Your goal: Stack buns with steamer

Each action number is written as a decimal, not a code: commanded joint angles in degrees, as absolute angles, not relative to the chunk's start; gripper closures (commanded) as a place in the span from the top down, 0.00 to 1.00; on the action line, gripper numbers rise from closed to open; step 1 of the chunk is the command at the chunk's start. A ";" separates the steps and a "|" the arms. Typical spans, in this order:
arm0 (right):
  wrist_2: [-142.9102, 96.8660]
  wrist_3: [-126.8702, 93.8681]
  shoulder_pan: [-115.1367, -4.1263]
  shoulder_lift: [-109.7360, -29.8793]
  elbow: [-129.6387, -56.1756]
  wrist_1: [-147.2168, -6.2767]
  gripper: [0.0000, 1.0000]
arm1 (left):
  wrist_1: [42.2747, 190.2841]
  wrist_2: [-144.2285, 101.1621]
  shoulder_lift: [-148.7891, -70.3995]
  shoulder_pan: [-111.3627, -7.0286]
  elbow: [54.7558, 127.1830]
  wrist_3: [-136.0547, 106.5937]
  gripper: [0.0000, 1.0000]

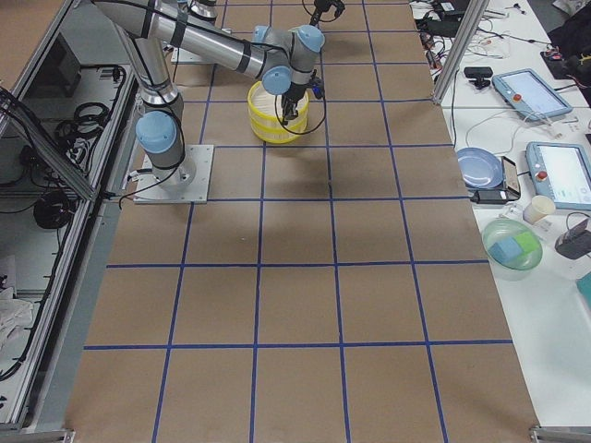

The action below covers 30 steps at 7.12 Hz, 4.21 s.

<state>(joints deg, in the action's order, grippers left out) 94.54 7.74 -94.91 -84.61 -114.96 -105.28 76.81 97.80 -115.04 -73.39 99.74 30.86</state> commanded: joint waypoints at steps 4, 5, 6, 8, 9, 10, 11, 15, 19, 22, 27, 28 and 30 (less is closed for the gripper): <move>94.48 6.86 -94.92 -84.64 -114.52 -104.68 0.85 | 76.11 97.21 -110.76 -74.17 98.00 29.80 0.00; 94.40 6.77 -94.92 -84.90 -114.09 -104.59 0.91 | 76.46 97.21 -109.52 -74.35 96.43 27.45 0.00; 94.57 6.77 -94.83 -85.60 -110.69 -104.15 0.99 | 76.90 97.21 -108.38 -74.96 95.55 24.99 0.00; 93.87 5.02 -94.40 -87.52 -96.32 -92.18 1.00 | 77.26 95.73 -107.41 -77.33 95.01 20.94 0.00; 93.61 3.44 -93.35 -87.97 -87.37 -85.85 1.00 | 77.26 92.93 -105.92 -79.87 93.88 16.05 0.00; 93.52 1.77 -91.34 -88.15 -81.19 -82.91 1.00 | 77.34 91.94 -104.69 -83.98 92.82 9.56 0.00; 93.34 1.50 -89.40 -88.15 -79.91 -82.97 1.00 | 77.26 90.28 -103.63 -88.20 92.64 3.75 0.00; 93.25 -7.47 -87.54 -89.38 -80.16 -85.34 1.00 | 76.55 76.15 -101.16 -101.66 92.72 -13.15 0.00; 93.43 -7.21 -87.45 -89.30 -80.24 -87.36 1.00 | 76.21 64.25 -103.00 -111.05 94.91 -19.13 0.00; 93.43 -6.94 -87.45 -89.30 -80.33 -87.28 1.00 | 76.29 64.86 -103.09 -112.94 97.91 -19.16 0.05; 93.43 -7.29 -87.45 -89.21 -80.33 -87.27 1.00 | 76.91 75.50 -102.40 -112.68 96.86 -19.69 1.00; 93.43 -7.21 -87.45 -89.21 -80.33 -87.28 1.00 | 77.17 76.98 -100.91 -111.02 95.38 -19.34 1.00; 93.43 -7.29 -87.45 -89.21 -80.33 -87.28 1.00 | 81.44 85.40 -98.97 -103.31 88.89 -14.19 1.00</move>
<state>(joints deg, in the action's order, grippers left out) 93.43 -7.27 -87.45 -89.21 -80.33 -87.27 78.86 81.25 -100.14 -107.58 92.59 -17.58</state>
